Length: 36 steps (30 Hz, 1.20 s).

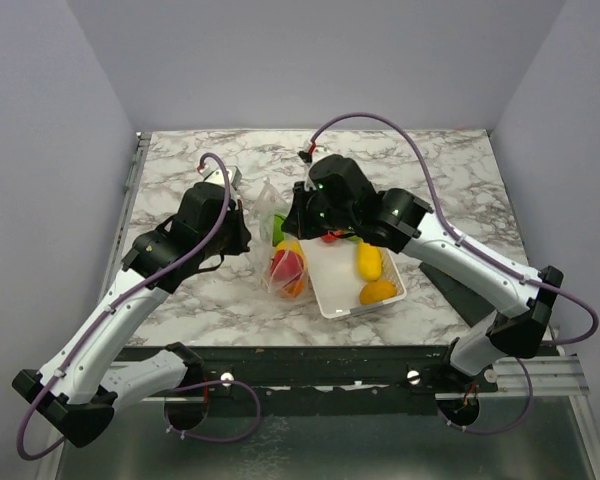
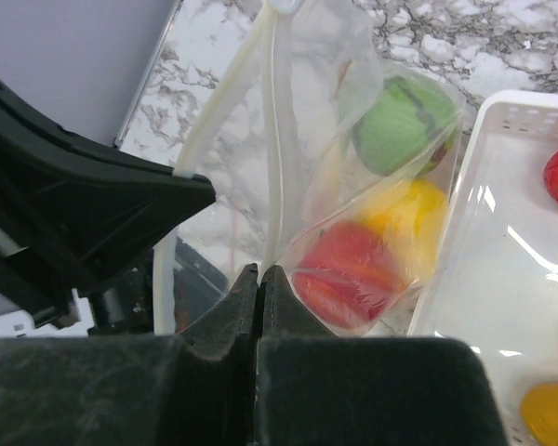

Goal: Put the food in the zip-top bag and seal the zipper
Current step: Adjust the zipper food storage bag at the center of the board.

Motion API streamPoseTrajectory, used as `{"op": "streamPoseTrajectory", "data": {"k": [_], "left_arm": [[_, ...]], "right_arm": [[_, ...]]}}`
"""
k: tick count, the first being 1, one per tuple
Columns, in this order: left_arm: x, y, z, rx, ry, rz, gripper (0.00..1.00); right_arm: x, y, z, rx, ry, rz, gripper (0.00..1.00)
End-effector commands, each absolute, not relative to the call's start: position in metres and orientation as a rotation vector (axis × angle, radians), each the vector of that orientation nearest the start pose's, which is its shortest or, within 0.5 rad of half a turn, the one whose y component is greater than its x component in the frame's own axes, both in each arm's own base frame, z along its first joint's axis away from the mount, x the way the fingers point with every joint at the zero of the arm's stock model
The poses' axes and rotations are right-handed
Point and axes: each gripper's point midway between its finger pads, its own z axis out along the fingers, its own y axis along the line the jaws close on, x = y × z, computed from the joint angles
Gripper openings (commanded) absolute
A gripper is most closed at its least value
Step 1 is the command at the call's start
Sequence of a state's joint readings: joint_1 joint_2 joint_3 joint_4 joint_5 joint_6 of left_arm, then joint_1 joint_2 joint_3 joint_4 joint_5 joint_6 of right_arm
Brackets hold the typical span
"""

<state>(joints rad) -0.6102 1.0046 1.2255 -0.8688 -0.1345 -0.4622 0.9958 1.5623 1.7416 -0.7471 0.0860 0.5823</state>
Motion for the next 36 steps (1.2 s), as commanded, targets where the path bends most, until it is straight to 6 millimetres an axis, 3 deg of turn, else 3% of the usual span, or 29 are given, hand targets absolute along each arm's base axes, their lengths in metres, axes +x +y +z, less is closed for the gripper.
{"op": "streamPoseTrajectory", "data": {"k": [1,3,6,10,17,21,25,29,33,36], "left_arm": [[0.231,-0.163,0.247,0.105,2.299,-0.454,0.0],[0.23,-0.163,0.238,0.109,2.318,-0.449,0.0],[0.229,-0.161,0.236,0.119,2.319,-0.441,0.0],[0.23,-0.162,0.247,0.13,2.299,-0.446,0.0],[0.231,-0.157,0.283,0.123,2.231,-0.444,0.0],[0.231,-0.146,0.295,0.116,2.215,-0.393,0.0],[0.231,-0.139,0.294,0.112,2.22,-0.351,0.0],[0.231,-0.139,0.279,0.114,2.251,-0.329,0.0],[0.229,-0.141,0.262,0.122,2.284,-0.327,0.0],[0.229,-0.142,0.255,0.124,2.297,-0.331,0.0]], "right_arm": [[0.226,0.384,0.239,-0.447,2.371,0.755,0.01],[0.221,0.386,0.207,-0.454,2.451,0.732,0.01],[0.218,0.385,0.194,-0.46,2.483,0.724,0.01],[0.225,0.384,0.214,-0.449,2.426,0.721,0.01],[0.233,0.376,0.26,-0.425,2.33,0.712,0.01],[0.237,0.371,0.266,-0.395,2.308,0.694,0.01],[0.243,0.368,0.251,-0.366,2.324,0.641,0.01],[0.242,0.369,0.219,-0.353,2.387,0.606,0.01],[0.239,0.37,0.194,-0.339,2.436,0.591,0.1],[0.237,0.369,0.191,-0.339,2.445,0.596,0.23]]}}
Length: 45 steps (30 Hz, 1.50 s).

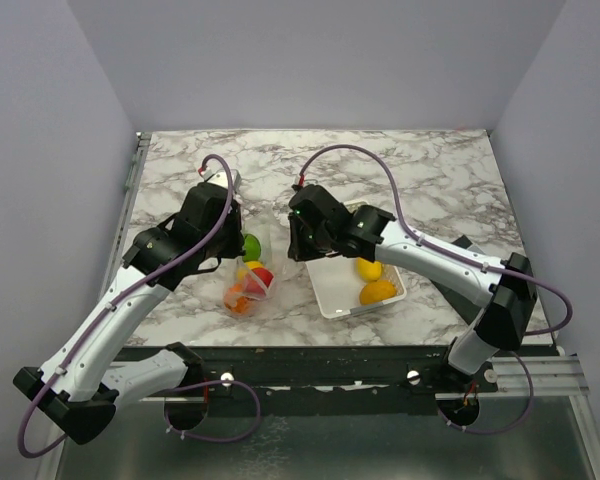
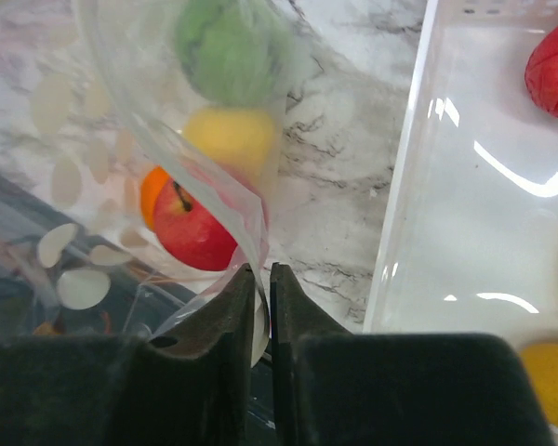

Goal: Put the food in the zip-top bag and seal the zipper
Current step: Adjust the zipper food storage bag at the center of the board, then pick up the fake fruit from the bin.

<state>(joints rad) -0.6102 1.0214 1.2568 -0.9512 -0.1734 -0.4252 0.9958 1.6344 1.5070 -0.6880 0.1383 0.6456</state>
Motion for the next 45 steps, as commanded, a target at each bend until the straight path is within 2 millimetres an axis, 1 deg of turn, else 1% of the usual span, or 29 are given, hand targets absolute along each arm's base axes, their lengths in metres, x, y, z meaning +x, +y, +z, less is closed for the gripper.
{"op": "streamPoseTrajectory", "data": {"k": [1,5,8,11,13,17,19,22,26,29,32,37,41,45], "left_arm": [[0.229,-0.143,0.255,0.123,2.298,-0.338,0.0],[0.23,-0.145,0.256,0.125,2.294,-0.351,0.0],[0.23,-0.147,0.255,0.126,2.297,-0.354,0.0],[0.23,-0.146,0.254,0.127,2.3,-0.351,0.0],[0.23,-0.146,0.253,0.128,2.301,-0.35,0.0],[0.23,-0.147,0.255,0.128,2.296,-0.357,0.0],[0.23,-0.148,0.256,0.13,2.294,-0.358,0.0],[0.231,-0.148,0.256,0.129,2.295,-0.357,0.0],[0.232,-0.147,0.257,0.128,2.293,-0.352,0.0],[0.232,-0.147,0.258,0.129,2.292,-0.351,0.0],[0.232,-0.148,0.259,0.132,2.291,-0.352,0.0],[0.232,-0.147,0.26,0.136,2.291,-0.349,0.0],[0.231,-0.146,0.26,0.138,2.292,-0.342,0.0],[0.231,-0.145,0.262,0.141,2.287,-0.344,0.0]], "right_arm": [[0.237,0.369,0.192,-0.338,2.441,0.601,0.27],[0.24,0.368,0.205,-0.329,2.408,0.608,0.4],[0.242,0.366,0.22,-0.319,2.376,0.609,0.45],[0.244,0.361,0.235,-0.314,2.345,0.604,0.46],[0.246,0.355,0.245,-0.305,2.324,0.582,0.47],[0.253,0.34,0.266,-0.271,2.266,0.534,0.57],[0.256,0.331,0.274,-0.251,2.245,0.501,0.59],[0.261,0.315,0.281,-0.228,2.223,0.437,0.62],[0.268,0.298,0.286,-0.199,2.206,0.386,0.65],[0.274,0.288,0.285,-0.18,2.204,0.363,0.66],[0.282,0.281,0.276,-0.175,2.223,0.341,0.68],[0.296,0.275,0.253,-0.166,2.277,0.327,0.7],[0.309,0.273,0.232,-0.16,2.302,0.305,0.78],[0.322,0.272,0.211,-0.161,2.333,0.273,0.84]]}}
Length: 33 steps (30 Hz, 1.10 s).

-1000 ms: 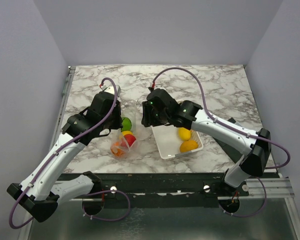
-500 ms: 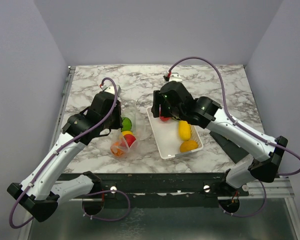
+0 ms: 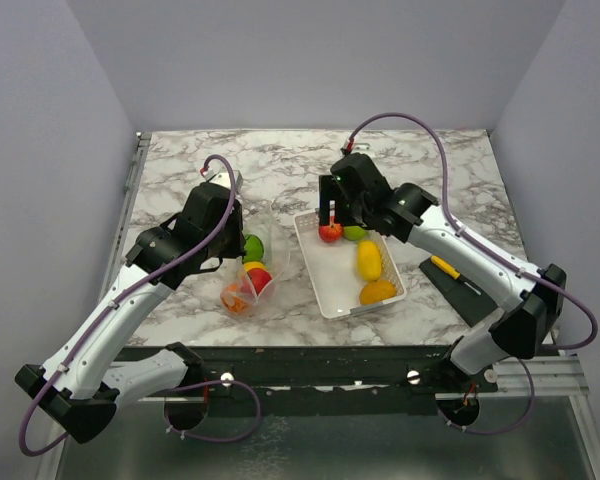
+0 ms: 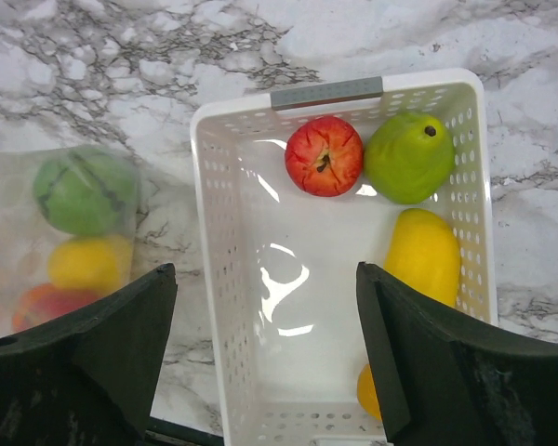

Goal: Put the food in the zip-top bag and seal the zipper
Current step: Pick up the fake fruit from the bin.

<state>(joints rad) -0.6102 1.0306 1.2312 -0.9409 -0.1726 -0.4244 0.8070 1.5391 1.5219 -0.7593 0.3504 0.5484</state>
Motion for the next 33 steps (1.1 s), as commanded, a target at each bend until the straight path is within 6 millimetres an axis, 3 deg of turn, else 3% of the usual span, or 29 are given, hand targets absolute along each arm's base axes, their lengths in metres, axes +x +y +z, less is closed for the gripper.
{"op": "streamPoseTrajectory", "data": {"k": [1,17,33], "left_arm": [[0.23,-0.145,0.262,0.141,2.286,-0.344,0.0],[0.23,-0.141,0.258,0.141,2.291,-0.319,0.0],[0.23,-0.141,0.255,0.141,2.3,-0.309,0.0]], "right_arm": [[0.326,0.272,0.206,-0.165,2.342,0.265,0.84],[0.377,0.275,0.134,-0.294,2.486,0.201,0.88],[0.392,0.266,0.069,-0.329,2.589,0.082,0.88]]}}
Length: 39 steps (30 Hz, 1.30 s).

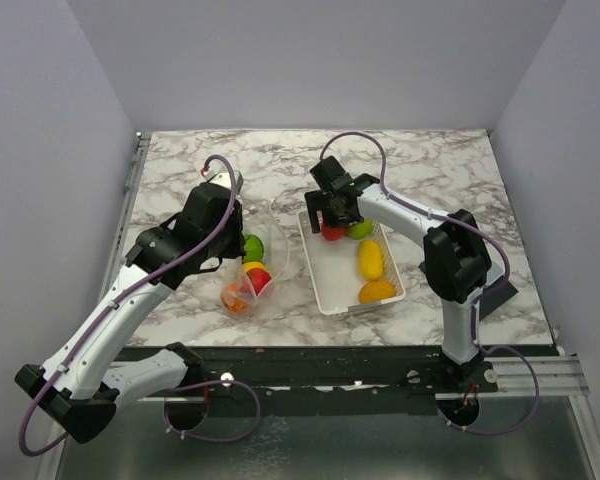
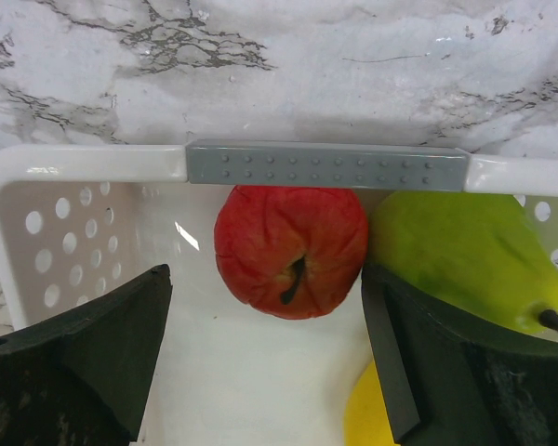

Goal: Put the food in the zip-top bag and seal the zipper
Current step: Pick up the fake fruit from the bin.

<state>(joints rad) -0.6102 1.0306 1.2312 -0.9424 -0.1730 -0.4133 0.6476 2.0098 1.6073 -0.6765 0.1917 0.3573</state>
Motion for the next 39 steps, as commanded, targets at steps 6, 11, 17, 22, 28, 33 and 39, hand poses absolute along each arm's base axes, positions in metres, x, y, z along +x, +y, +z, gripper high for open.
{"op": "streamPoseTrajectory", "data": {"k": [6,11,17,22,28,33,39], "left_arm": [[0.231,-0.141,0.255,0.142,2.3,-0.307,0.0],[0.231,-0.141,0.254,0.141,2.303,-0.308,0.0],[0.23,-0.141,0.254,0.142,2.301,-0.311,0.0],[0.229,-0.141,0.253,0.142,2.303,-0.314,0.0],[0.23,-0.14,0.252,0.144,2.301,-0.306,0.0],[0.231,-0.14,0.254,0.145,2.298,-0.306,0.0],[0.231,-0.141,0.254,0.145,2.301,-0.307,0.0]], "right_arm": [[0.392,0.265,0.058,-0.322,2.605,0.067,0.85],[0.391,0.265,0.055,-0.32,2.606,0.073,0.68],[0.387,0.266,0.061,-0.308,2.61,0.105,0.4],[0.382,0.264,0.081,-0.283,2.581,0.136,0.33],[0.371,0.264,0.115,-0.271,2.544,0.211,0.28],[0.357,0.264,0.157,-0.3,2.46,0.299,0.26],[0.33,0.28,0.213,-0.389,2.326,0.497,0.26]]}}
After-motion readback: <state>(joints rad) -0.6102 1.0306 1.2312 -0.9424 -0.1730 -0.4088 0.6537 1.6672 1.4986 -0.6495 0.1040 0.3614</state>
